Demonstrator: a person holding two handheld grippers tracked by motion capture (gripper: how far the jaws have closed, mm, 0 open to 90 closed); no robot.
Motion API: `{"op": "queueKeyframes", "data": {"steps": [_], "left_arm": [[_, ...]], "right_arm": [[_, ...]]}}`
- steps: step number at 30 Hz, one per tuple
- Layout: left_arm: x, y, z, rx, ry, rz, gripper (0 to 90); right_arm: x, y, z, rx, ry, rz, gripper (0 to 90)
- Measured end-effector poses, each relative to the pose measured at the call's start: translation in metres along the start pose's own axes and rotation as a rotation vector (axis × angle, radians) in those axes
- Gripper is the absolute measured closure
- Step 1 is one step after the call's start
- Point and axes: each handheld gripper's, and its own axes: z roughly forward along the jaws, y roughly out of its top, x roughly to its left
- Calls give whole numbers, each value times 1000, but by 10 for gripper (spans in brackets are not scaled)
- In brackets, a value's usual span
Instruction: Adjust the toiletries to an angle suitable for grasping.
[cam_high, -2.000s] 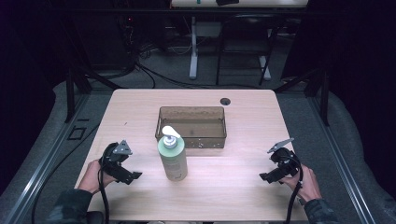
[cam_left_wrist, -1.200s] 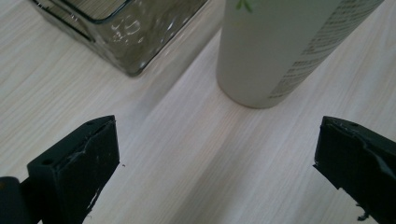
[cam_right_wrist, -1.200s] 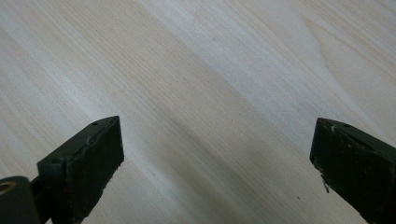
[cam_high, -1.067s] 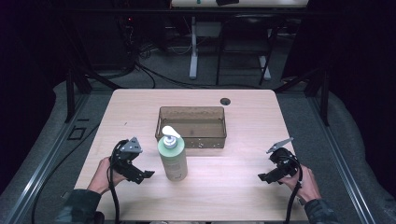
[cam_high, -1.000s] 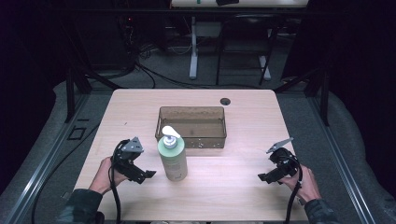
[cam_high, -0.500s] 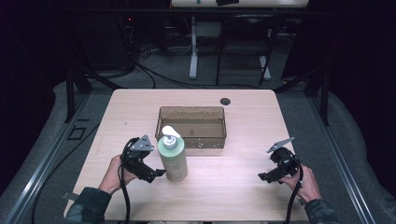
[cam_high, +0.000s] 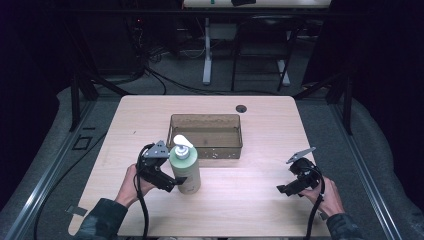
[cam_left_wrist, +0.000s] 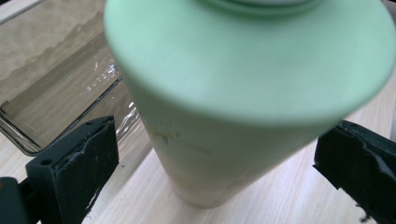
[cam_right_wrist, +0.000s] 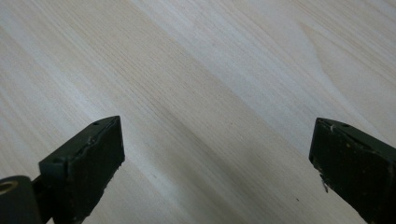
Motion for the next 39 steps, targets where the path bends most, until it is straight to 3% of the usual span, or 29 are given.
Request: {"op": "queueKeyframes", "data": {"steps": [8, 15, 28, 39], "left_arm": [[-4, 6, 4, -23, 16, 3, 3], [-5, 8, 5, -55, 28, -3, 116], [-6, 8, 5, -62, 51, -22, 123], [-1, 9, 4, -55, 132, -86, 124]], "right_arm": [[0, 0, 0, -5, 1, 1, 31], [0, 0, -1, -7, -4, 2, 34], [0, 0, -1, -7, -10, 3, 38], [0, 0, -1, -5, -13, 1, 38]]}}
